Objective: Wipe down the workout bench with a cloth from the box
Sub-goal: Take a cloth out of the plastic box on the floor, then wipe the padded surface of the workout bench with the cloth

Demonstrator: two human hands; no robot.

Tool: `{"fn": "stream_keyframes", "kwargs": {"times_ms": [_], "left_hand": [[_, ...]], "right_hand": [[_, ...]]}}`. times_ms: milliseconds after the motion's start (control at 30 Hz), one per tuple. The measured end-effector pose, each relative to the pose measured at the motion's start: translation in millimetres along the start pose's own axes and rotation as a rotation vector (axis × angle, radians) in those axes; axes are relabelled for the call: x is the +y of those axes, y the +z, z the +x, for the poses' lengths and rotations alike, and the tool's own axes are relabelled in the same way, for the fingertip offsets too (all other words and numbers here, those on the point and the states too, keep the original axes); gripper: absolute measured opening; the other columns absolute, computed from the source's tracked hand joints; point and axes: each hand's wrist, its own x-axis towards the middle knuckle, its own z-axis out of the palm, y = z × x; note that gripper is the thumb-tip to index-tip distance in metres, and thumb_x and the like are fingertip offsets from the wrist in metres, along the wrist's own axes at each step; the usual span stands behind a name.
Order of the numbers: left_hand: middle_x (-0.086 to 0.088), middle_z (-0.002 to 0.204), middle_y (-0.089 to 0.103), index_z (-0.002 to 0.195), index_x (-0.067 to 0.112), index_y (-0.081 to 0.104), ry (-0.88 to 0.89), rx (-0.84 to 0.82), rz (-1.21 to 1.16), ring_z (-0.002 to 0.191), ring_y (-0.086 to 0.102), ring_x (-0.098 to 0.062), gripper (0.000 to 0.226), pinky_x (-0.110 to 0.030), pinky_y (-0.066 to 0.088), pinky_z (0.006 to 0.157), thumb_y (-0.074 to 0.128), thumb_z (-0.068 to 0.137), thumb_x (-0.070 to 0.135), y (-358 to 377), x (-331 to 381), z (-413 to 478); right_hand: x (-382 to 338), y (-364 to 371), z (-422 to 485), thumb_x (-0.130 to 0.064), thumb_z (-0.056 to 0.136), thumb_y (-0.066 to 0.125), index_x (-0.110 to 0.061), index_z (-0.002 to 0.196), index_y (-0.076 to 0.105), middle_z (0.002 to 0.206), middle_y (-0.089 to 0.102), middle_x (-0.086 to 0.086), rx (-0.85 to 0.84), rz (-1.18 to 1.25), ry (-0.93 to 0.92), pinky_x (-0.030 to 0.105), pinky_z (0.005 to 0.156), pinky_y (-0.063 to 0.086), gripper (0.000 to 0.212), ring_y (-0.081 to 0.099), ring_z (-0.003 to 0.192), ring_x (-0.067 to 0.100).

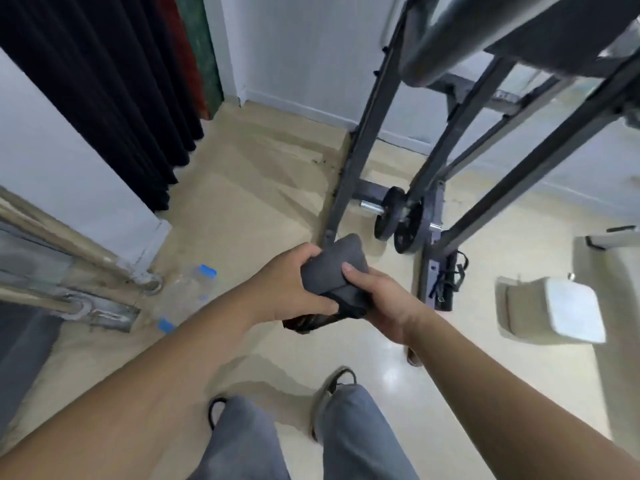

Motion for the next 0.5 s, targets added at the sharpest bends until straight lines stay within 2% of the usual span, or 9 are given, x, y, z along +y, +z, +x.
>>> {"fn": "stream_keyframes", "kwargs": {"times_ms": [100, 167, 200, 267, 300, 367, 500], "left_hand": [[0.006, 0.097, 0.074, 0.106, 0.035, 0.061, -0.040, -0.168, -0.072, 0.075, 0.071, -0.008, 0.042, -0.025, 0.052, 0.057, 0.086, 0.072, 0.043, 42.5, 53.7, -11.2], [0.001, 0.096, 0.075, 0.104, 0.035, 0.062, -0.065, -0.233, -0.036, 0.067, 0.069, -0.015, 0.036, -0.032, 0.052, 0.052, 0.080, 0.075, 0.045, 81.2, 85.5, -8.9], [0.001, 0.096, 0.075, 0.102, 0.035, 0.062, -0.056, -0.238, 0.009, 0.070, 0.071, -0.018, 0.034, -0.038, 0.058, 0.055, 0.079, 0.075, 0.043, 100.9, 98.6, -6.0], [0.004, 0.097, 0.075, 0.100, 0.036, 0.061, -0.021, -0.270, 0.115, 0.082, 0.075, -0.018, 0.034, -0.048, 0.064, 0.074, 0.081, 0.073, 0.039, 145.0, 125.6, 0.7], [0.005, 0.098, 0.075, 0.101, 0.036, 0.061, -0.002, -0.308, 0.148, 0.084, 0.075, -0.015, 0.037, -0.046, 0.064, 0.078, 0.083, 0.072, 0.038, 168.4, 138.7, 3.6], [0.005, 0.102, 0.074, 0.107, 0.036, 0.059, 0.019, -0.393, 0.191, 0.085, 0.075, -0.014, 0.047, -0.043, 0.065, 0.076, 0.086, 0.069, 0.040, 218.8, 165.8, 8.3], [0.003, 0.123, 0.065, 0.131, 0.035, 0.052, 0.076, -0.535, 0.253, 0.102, 0.071, -0.014, 0.079, -0.040, 0.063, 0.083, 0.087, 0.063, 0.054, 344.2, 215.6, 18.7]], "right_hand": [[3.0, -34.4, -71.1, -0.036, 0.095, 0.069, -0.009, 0.132, 0.064, 0.127, 0.073, 0.016, 0.141, 0.095, -0.009, 0.053, 0.111, 0.047, 0.046, 0.067, 0.122, 0.035], [7.2, -63.4, -117.0, -0.034, 0.094, 0.069, -0.010, 0.128, 0.067, 0.122, 0.075, 0.015, 0.261, 0.167, -0.039, 0.052, 0.108, 0.050, 0.042, 0.068, 0.120, 0.035], [10.4, -77.1, -137.6, -0.034, 0.093, 0.071, -0.010, 0.126, 0.068, 0.120, 0.076, 0.015, 0.314, 0.188, -0.055, 0.052, 0.106, 0.051, 0.041, 0.069, 0.118, 0.035], [21.1, -106.8, -178.1, -0.033, 0.092, 0.073, -0.010, 0.122, 0.070, 0.116, 0.077, 0.013, 0.411, 0.223, -0.090, 0.052, 0.103, 0.054, 0.037, 0.071, 0.114, 0.033], [27.5, -122.3, -198.9, -0.032, 0.092, 0.073, -0.011, 0.121, 0.070, 0.114, 0.078, 0.012, 0.451, 0.242, -0.099, 0.051, 0.102, 0.055, 0.036, 0.072, 0.111, 0.032], [44.4, -159.6, -240.4, -0.026, 0.092, 0.073, -0.010, 0.120, 0.070, 0.113, 0.079, 0.011, 0.521, 0.268, -0.122, 0.050, 0.100, 0.056, 0.032, 0.074, 0.108, 0.031], [88.0, -250.5, -332.4, -0.006, 0.092, 0.064, -0.004, 0.112, 0.070, 0.104, 0.078, 0.016, 0.628, 0.336, -0.189, 0.039, 0.079, 0.058, 0.021, 0.074, 0.094, 0.030]]}}
